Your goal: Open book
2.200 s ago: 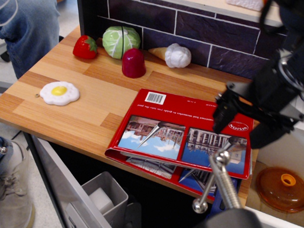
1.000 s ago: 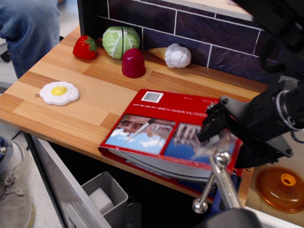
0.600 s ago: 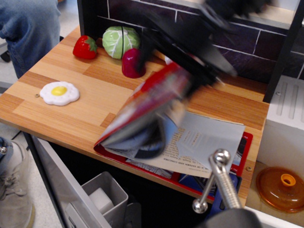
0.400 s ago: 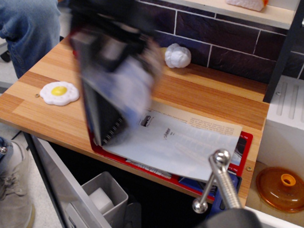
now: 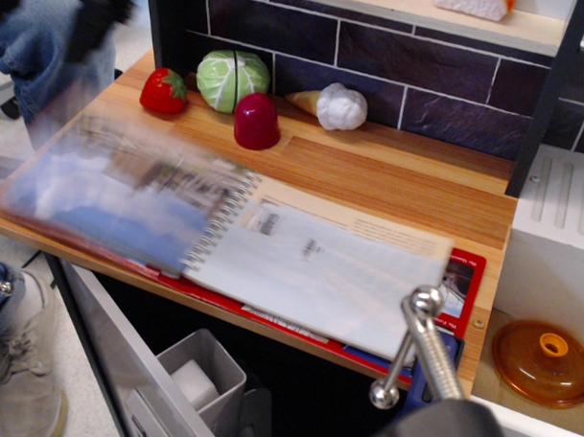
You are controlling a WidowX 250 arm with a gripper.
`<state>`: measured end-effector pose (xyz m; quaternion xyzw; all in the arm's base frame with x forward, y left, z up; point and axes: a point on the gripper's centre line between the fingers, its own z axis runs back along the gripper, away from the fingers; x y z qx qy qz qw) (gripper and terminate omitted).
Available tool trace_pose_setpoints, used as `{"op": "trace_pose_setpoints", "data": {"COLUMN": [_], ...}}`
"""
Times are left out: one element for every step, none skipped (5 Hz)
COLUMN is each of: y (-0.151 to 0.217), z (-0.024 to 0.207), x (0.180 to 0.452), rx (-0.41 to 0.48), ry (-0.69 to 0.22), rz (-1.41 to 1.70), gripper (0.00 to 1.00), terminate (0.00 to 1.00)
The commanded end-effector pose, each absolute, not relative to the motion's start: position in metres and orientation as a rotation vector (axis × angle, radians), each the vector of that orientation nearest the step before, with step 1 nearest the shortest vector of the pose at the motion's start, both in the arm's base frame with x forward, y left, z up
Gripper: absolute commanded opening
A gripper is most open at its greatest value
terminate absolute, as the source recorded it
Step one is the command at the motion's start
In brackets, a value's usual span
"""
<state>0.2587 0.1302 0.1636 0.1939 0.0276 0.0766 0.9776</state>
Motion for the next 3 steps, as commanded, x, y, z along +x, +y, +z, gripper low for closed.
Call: {"op": "trace_pose_setpoints", "data": {"y": [0.184,0.189,0.188], "z": [0.16,0.154,0.146], "x": [0.275,0.276,0.276], "rx": [0.436,0.398,0.317], "ry": [0.005,-0.013,-0.001], "rz": [0.143,0.164,0.109], "gripper": [1.0,1.0,1.0], "terminate": [0.0,0.0,1.0]}}
